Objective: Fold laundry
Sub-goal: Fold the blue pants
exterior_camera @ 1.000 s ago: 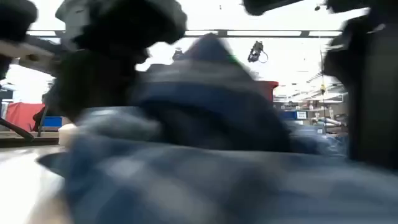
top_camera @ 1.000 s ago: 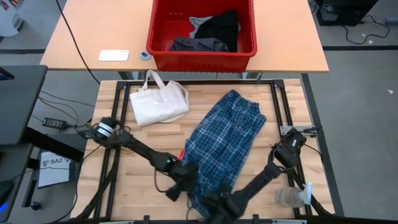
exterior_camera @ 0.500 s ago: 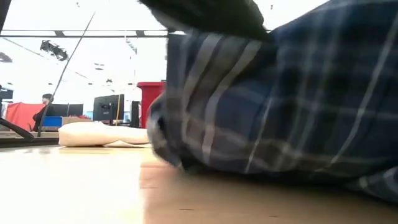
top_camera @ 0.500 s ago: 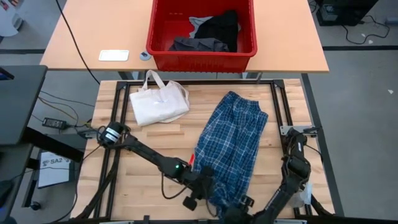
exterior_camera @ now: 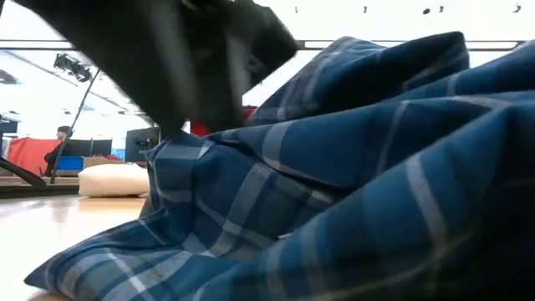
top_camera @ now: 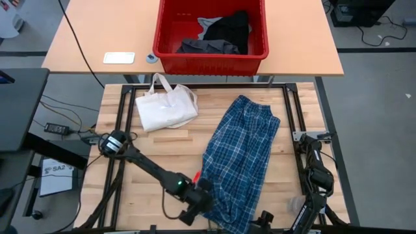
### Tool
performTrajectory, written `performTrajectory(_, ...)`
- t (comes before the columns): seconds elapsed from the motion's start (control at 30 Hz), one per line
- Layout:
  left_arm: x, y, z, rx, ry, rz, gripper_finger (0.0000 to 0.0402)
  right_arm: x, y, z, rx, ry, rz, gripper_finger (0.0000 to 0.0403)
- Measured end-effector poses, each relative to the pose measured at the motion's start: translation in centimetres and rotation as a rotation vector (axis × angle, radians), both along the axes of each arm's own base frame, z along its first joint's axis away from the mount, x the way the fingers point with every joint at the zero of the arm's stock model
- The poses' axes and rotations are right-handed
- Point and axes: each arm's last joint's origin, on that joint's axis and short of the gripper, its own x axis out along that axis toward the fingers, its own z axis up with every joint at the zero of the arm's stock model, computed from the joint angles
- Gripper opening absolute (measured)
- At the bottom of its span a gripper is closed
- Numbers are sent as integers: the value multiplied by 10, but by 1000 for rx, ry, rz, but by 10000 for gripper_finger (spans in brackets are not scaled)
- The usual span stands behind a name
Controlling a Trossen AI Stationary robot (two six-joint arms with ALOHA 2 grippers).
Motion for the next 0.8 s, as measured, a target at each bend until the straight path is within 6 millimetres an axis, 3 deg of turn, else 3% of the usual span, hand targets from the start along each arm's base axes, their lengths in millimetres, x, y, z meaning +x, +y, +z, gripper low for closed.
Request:
performTrajectory(0.17, -12, -4, 12, 93, -7, 18, 178, 4, 8, 3, 20, -11, 122, 300)
performTrajectory(0.4, -10, -10, 4, 143, -51, -88, 223, 10, 1, 2, -45, -29, 121, 286)
performTrajectory(0.63, -3, -10, -24, 206, -23, -165, 210, 26, -6, -8, -11, 28, 172, 237)
performTrajectory(0.8, 4, -6, -40, 186, 16, -134, 164, 33, -11, -17, 47, 37, 116, 177)
